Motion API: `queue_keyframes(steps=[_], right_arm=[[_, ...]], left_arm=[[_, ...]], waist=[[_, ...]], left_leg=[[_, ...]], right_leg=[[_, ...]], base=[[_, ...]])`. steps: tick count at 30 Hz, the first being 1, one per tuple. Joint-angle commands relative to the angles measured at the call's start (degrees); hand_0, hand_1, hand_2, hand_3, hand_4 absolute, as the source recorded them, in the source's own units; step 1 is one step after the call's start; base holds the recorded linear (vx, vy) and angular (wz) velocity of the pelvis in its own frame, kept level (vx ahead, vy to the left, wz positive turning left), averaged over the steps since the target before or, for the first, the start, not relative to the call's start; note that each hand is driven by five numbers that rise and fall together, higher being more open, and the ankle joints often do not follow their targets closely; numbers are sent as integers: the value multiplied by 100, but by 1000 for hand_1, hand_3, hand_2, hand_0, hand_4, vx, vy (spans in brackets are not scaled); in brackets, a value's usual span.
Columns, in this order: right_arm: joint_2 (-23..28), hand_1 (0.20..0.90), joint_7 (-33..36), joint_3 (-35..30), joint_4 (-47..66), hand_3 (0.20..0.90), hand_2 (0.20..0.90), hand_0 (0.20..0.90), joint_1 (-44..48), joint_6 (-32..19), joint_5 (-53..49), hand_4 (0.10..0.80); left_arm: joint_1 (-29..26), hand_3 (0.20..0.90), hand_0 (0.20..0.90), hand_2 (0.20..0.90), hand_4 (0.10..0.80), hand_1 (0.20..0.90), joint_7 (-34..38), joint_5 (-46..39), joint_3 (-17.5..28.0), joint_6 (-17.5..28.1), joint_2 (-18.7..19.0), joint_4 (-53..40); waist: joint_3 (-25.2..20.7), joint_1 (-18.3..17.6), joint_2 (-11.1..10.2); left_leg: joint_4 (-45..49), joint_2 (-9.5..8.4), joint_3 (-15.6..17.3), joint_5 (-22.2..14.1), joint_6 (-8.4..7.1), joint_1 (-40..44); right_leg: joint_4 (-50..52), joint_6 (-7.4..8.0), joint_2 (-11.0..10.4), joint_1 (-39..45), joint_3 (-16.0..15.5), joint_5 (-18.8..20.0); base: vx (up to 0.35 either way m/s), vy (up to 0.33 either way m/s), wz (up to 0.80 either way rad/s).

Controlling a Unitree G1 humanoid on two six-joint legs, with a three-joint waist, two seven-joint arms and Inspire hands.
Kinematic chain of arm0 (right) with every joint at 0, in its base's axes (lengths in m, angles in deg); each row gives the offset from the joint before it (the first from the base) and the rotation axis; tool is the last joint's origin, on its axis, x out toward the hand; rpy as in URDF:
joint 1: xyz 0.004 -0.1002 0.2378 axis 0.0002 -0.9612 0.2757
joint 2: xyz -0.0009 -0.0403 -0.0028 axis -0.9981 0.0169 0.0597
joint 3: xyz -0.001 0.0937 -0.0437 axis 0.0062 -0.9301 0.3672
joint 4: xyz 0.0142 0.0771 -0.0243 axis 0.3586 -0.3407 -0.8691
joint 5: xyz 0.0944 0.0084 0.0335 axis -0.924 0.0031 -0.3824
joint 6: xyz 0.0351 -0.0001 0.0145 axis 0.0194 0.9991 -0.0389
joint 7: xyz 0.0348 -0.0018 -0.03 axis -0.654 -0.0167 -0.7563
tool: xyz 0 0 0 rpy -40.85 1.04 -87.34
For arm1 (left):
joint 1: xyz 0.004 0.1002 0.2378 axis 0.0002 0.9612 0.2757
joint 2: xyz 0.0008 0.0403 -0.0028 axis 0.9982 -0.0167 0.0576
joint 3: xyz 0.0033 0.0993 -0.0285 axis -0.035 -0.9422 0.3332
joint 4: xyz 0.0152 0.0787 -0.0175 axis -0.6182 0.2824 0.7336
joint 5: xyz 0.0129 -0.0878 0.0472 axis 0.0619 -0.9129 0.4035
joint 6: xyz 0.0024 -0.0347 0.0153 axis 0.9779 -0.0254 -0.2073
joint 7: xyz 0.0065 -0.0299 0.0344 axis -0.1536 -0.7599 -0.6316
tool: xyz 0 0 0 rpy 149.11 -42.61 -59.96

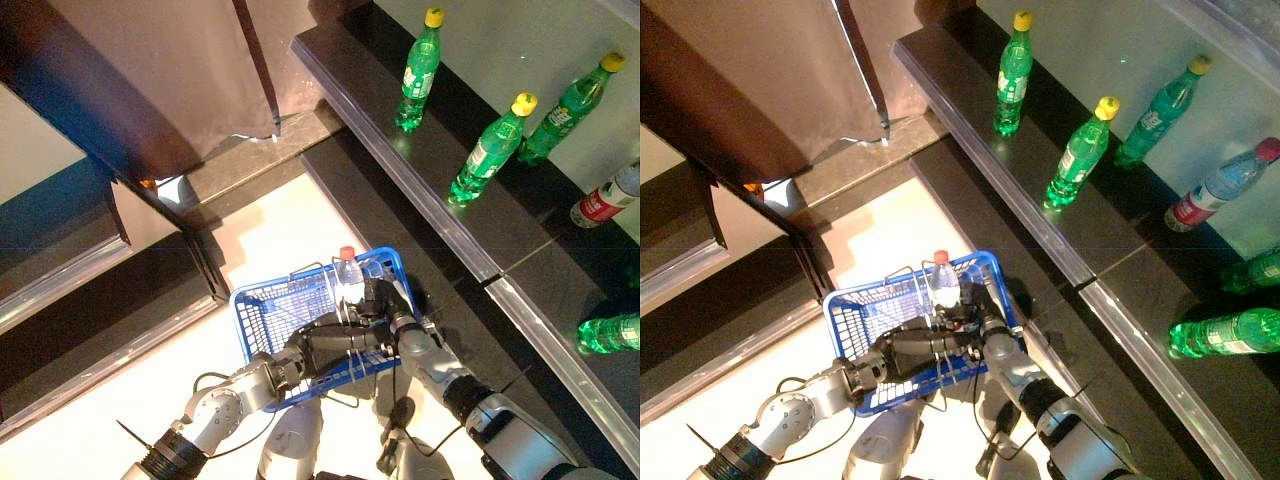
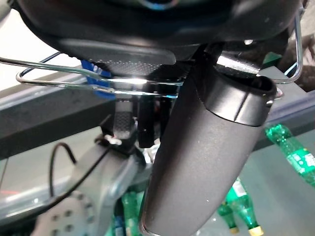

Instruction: Pick up the drink and place into the basket.

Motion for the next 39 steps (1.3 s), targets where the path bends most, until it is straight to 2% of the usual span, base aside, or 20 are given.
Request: queue_keyframes(steps=[1,4,10,15,18,21,25,28,33,39], right_arm=[[-806,300,-992,824,-275,200,300,300,629,56,1107,100],[-733,300,-1363,1101,-428,200,300,300,795,322,1686,100],[-703,300,-1654,1360,-718,200,300,300,857,660,2334,100],[-695,300,-1638,1495,-858,200,300,300,986,455,2884,100],[-632,300,-1170,1450,-734,200,300,300,1040,186,2232,100],[-517,300,-433,1067,-365,200,300,300,988,-325,1391,100],[-318,300,106,723,258,200,300,300,798,-694,1005,100],[-95,300,542,424,929,200,300,300,490,-773,917,100],[179,300,559,306,1621,200,300,300,276,-751,1223,100],[174,300,-55,567,1458,200,300,300,667,-533,1548,100]], left_arm=[[-855,200,300,300,100,300,-1535,-1087,-884,167,-1280,-1522],[-931,200,300,300,100,300,-1561,-1016,-944,266,-1264,-1480],[-1062,200,300,300,100,300,-1493,-979,-996,299,-1274,-1481],[-1204,200,300,300,100,300,-1427,-943,-1029,371,-1281,-1480],[-1253,200,300,300,100,300,-1392,-931,-1036,467,-1250,-1492],[-1340,200,300,300,100,300,-1274,-1116,-915,585,-1086,-1615],[-1408,200,300,300,100,300,-1177,-1292,-738,683,-922,-1721],[-1344,200,300,300,100,300,-1208,-1362,-524,717,-779,-1793],[-1216,200,300,300,100,300,-1309,-1446,-312,618,-637,-1877],[-1270,200,300,300,100,300,-1524,-1405,-390,445,-698,-1752]], waist=[[-1258,178,46],[-1196,203,29],[-1104,244,-9],[-1016,249,-39],[-976,217,-39],[-937,138,-25],[-893,25,-6],[-859,-90,-2],[-843,-207,-15],[-858,-180,15]], left_leg=[[-16,-232,-160,-114,216,-116],[-7,-243,-162,-110,225,-141],[-12,-244,-166,-110,250,-183],[-47,-236,-147,-98,257,-222],[-85,-231,-143,-86,255,-220],[-128,-220,-132,-75,243,-221],[-163,-202,-100,-80,242,-226],[-192,-189,-55,-89,250,-216],[-242,-155,25,-91,247,-194],[-231,-153,80,-95,225,-165]], right_leg=[[910,-196,-183,-158,58,-616],[908,-188,-191,-176,51,-599],[904,-172,-193,-210,31,-581],[865,-159,-174,-252,46,-549],[852,-148,-162,-275,60,-530],[844,-143,-144,-305,80,-519],[864,-141,-131,-365,128,-528],[872,-135,-118,-408,190,-529],[833,-120,-103,-439,279,-502],[825,-141,-141,-409,257,-501]], base=[[0,0,0],[-7,-5,1],[-27,-27,5],[-54,-32,4],[-52,-9,1],[-43,8,0],[-52,18,0],[-44,17,-1],[-30,9,-8],[7,26,-4]])
